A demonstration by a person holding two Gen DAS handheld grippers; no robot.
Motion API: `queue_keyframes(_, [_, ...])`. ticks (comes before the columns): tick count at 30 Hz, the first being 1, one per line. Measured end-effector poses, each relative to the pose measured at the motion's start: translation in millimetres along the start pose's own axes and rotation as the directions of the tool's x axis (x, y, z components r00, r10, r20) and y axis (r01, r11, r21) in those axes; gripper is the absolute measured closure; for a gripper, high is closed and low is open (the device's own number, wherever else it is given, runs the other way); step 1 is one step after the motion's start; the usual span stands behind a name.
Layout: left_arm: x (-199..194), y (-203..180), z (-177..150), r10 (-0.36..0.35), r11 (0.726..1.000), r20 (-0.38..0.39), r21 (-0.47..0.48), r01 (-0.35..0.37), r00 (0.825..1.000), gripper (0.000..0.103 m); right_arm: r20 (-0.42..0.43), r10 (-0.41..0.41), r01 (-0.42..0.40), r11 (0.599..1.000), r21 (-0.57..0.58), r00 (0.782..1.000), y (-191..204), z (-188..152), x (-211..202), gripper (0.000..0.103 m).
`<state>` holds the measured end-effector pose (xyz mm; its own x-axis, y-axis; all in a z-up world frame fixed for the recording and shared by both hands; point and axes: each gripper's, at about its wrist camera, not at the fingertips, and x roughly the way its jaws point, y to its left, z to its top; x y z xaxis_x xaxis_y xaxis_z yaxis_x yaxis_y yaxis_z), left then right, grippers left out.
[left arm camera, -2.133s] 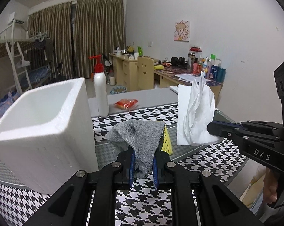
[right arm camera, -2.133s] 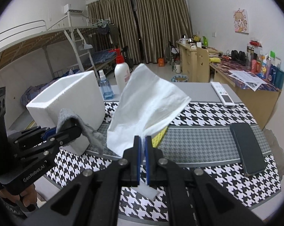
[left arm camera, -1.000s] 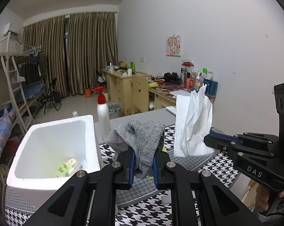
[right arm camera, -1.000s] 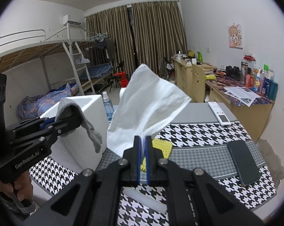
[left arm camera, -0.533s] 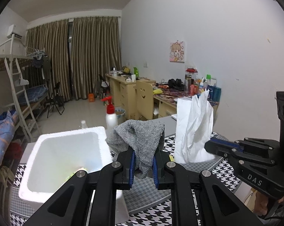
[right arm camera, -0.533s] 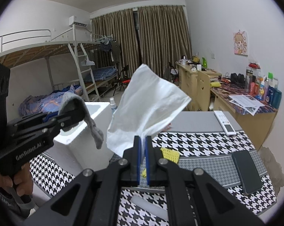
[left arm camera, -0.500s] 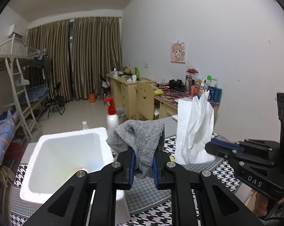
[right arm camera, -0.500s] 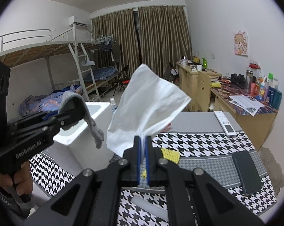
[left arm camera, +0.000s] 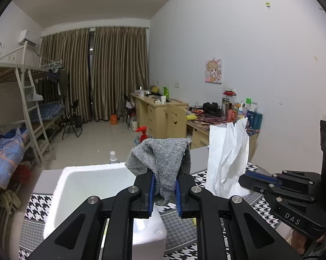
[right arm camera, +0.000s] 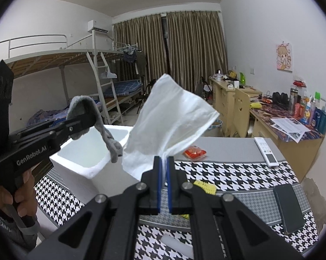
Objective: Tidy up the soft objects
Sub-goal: 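Release the sock into the foam box with the left gripper while the right carries tissues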
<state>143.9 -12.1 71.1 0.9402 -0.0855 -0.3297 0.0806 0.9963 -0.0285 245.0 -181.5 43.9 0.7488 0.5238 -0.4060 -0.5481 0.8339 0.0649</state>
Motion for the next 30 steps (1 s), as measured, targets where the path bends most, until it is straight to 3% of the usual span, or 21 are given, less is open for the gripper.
queue_keyframes(20, [-3.6, 42.5, 5.4, 0.183, 0.982, 0.014, -0.037, -0.183, 0.983, 0.087, -0.006, 0.118, -0.119, 0.992, -0.052, 0.993, 33.6, 13.4, 20.0, 0.096])
queue_keyframes(30, [3.9, 61.3, -0.8, 0.241, 0.968, -0.03, -0.062, -0.243, 0.97, 0.087, -0.031, 0.179, -0.18, 0.981, -0.072, 0.983, 51.4, 18.7, 37.7, 0.096])
